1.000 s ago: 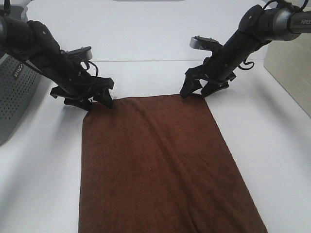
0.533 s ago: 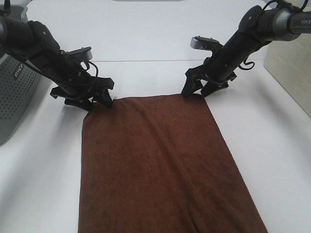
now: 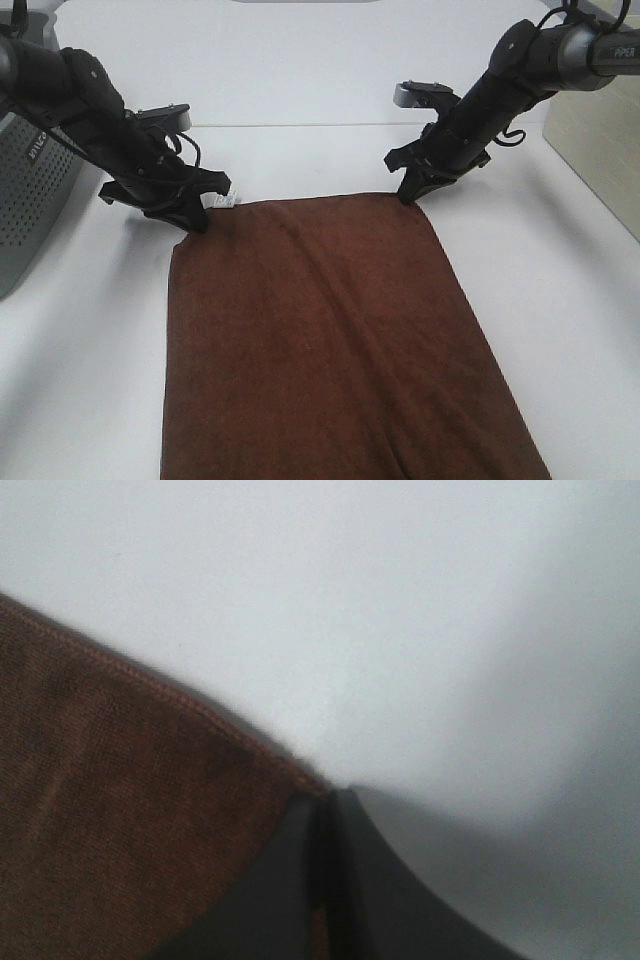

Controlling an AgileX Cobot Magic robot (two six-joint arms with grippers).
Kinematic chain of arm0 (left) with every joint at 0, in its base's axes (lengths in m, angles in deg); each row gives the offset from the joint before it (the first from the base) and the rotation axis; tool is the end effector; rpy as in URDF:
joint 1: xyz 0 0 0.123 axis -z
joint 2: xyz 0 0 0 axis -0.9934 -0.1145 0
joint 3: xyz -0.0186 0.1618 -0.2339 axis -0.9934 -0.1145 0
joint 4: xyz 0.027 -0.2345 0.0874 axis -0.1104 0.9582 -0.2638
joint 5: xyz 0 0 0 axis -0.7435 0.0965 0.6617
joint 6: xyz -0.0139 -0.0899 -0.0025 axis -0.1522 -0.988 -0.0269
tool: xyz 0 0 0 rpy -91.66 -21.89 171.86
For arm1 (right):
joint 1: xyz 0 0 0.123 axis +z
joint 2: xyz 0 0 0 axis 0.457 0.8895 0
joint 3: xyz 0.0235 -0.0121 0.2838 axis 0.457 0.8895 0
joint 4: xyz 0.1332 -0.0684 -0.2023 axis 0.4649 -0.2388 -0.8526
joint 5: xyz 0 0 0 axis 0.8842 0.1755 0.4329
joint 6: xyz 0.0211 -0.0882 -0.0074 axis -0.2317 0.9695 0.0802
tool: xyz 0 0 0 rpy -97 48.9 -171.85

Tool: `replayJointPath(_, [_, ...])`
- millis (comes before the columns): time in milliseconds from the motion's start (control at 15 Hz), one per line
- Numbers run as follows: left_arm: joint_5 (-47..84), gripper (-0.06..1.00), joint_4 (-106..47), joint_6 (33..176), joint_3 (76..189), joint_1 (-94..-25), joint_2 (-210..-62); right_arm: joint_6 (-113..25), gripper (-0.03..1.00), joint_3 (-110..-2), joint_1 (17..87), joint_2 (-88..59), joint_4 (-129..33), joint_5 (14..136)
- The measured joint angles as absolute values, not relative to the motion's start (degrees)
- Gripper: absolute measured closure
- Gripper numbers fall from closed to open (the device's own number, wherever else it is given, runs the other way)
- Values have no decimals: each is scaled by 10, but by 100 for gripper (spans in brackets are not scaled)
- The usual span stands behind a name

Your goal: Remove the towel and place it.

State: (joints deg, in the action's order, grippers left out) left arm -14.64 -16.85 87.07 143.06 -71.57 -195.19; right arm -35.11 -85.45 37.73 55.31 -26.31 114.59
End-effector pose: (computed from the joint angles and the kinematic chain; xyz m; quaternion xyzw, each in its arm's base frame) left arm 0.4458 -0.1187 0.0904 0.0809 0.9742 -0.1568 0.1410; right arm 0.4894 0.1254 0.0822 -0.2083 0.9490 0.1863 0.1459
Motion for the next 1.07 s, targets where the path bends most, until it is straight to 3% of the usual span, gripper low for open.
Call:
replayJointPath(400, [-157,94,-203,923,1466,-713,-1957,-355,96,-867,377,556,-268,1152])
replayJointPath(1067, [-144,94,-248,1012,1592,-713,-1961,-386,96,-1014,378,578,-334,1131])
